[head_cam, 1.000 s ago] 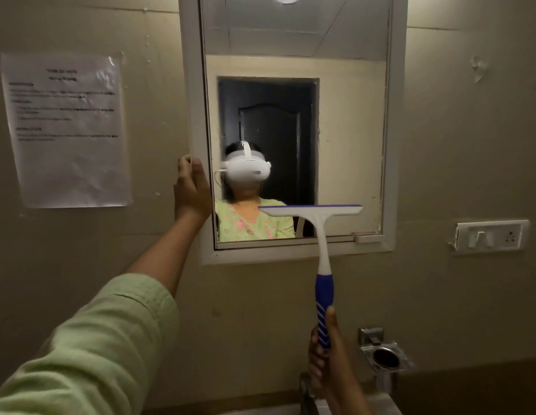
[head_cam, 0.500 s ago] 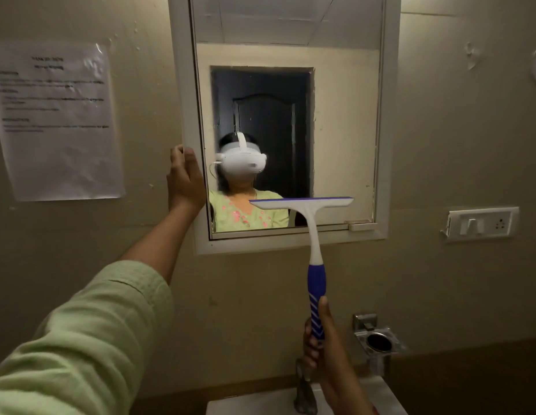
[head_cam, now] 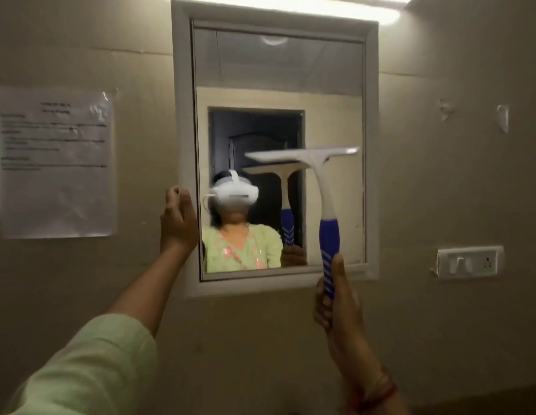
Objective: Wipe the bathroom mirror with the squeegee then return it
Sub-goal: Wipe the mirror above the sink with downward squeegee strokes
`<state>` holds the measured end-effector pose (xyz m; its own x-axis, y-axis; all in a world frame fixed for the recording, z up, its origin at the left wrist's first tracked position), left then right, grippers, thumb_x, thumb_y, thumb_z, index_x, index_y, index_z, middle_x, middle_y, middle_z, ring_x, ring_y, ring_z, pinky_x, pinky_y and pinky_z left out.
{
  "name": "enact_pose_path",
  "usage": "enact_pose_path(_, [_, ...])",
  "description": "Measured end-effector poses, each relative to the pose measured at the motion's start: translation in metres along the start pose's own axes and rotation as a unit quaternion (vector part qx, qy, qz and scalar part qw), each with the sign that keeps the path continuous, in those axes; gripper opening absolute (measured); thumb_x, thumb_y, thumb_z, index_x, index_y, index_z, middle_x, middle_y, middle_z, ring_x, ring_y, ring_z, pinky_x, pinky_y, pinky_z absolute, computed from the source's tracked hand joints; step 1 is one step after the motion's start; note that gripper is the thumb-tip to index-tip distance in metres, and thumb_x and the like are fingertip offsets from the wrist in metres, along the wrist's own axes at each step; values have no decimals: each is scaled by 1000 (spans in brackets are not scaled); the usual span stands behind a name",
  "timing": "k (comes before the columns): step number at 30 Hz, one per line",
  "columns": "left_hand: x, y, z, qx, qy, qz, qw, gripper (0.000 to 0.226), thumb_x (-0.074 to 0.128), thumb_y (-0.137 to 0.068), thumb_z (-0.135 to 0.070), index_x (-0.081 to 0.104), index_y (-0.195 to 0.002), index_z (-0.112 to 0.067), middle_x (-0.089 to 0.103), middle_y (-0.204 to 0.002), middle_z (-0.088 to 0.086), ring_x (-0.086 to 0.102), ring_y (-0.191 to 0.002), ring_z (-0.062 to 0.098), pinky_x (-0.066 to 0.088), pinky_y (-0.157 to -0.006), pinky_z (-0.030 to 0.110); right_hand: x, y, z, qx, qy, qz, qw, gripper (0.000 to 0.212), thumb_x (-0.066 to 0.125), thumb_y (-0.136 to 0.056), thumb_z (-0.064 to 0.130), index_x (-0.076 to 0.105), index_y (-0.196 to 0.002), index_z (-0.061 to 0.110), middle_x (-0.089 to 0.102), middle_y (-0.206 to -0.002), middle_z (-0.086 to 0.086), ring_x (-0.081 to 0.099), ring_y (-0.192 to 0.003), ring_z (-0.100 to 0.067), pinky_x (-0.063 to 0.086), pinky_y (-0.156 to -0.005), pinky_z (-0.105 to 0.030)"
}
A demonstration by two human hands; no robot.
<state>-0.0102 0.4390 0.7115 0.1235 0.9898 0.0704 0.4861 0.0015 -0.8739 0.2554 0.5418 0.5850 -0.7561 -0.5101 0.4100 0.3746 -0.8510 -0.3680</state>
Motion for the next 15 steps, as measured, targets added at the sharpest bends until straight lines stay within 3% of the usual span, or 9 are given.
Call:
enact_pose_path(4, [1, 0, 2, 10, 7, 1, 1000, 42, 23, -96, -42, 45, -105, -7, 58, -97, 24, 55, -91, 41, 36, -73, 38, 26, -46, 77, -49, -21, 56, 997, 51, 46, -85, 60, 62, -57, 20, 51, -39, 6, 44, -30, -3, 34, -30, -15])
enact_pose_path(7, [0, 0, 0, 26, 11, -3, 1000, 41, 23, -96, -41, 45, -100, -7, 55, -90, 23, 55, -87, 42, 34, -70, 39, 36, -75, 114, -54, -9, 61, 997, 49, 42, -90, 58, 55, -66, 17, 52, -38, 7, 45, -29, -3, 35, -32, -14])
enact_pose_path(11, [-1, 1, -2, 24, 10, -3, 1000, 41, 24, -96, -38, 45, -102, -4, 56, -93, 26, 55, -88, 43, 37, -72, 42, 40, -101, 140, -64, 5, 56, 996, 50, 43, -89, 59, 55, -63, 18, 49, -38, 7, 39, -29, -4, 32, -34, -14])
enact_pose_path(15, [-1, 1, -3, 20, 9, 1, 1000, 37, 25, -99, -34, 45, -100, -4, 52, -85, 18, 54, -84, 40, 33, -69, 36, 45, -112, 157, -92, 7, 41, 995, 48, 44, -90, 57, 54, -64, 17, 46, -36, 8, 37, -29, -3, 31, -33, -15])
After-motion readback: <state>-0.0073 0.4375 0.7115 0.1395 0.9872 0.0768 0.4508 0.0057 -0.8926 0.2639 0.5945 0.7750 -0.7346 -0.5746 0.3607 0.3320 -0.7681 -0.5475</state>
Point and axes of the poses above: each hand's wrist, its own y-axis away from the middle knuckle, its own x-axis out of the palm, z = x × y, the point moved 5 cm from there along -y, towards the middle knuckle
